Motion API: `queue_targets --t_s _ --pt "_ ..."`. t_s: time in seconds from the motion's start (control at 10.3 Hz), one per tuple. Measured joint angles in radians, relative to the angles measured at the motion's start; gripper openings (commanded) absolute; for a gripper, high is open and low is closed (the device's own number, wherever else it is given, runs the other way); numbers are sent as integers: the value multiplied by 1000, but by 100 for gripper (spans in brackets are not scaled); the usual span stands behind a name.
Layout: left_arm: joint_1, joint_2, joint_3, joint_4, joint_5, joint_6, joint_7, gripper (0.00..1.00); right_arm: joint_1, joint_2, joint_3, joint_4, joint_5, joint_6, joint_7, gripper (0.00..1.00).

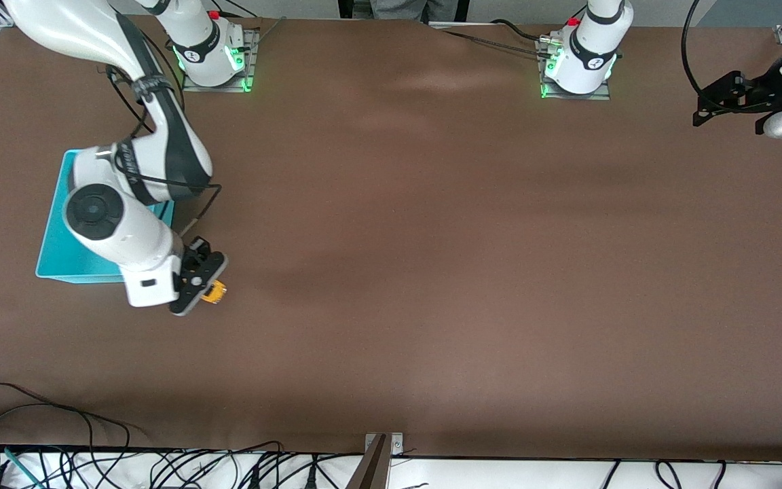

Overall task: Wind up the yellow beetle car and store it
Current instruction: 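Carry the car with the right gripper over the turquoise box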

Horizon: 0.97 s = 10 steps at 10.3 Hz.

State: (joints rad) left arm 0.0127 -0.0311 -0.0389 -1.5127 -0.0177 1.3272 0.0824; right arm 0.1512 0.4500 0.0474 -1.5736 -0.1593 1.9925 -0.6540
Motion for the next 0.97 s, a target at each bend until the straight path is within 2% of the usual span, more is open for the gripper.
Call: queue_targets --t_s 0.1,0.29,0.49,0.78,0.97 --pt "0 0 0 0 0 0 0 100 -2 -29 -57 -12 0 -32 4 0" --pt "1 0 1 0 0 -1 0 100 -8 -74 -155 -77 1 -12 -55 0" --pt "3 0 2 0 0 -1 0 100 -8 -117 -213 -198 2 59 -74 0" --pt "4 1 3 0 0 -2 0 100 -8 -188 -316 -486 2 333 -142 0" --pt "2 1 2 0 0 -2 0 100 -8 -217 -378 -643 2 448 -177 0"
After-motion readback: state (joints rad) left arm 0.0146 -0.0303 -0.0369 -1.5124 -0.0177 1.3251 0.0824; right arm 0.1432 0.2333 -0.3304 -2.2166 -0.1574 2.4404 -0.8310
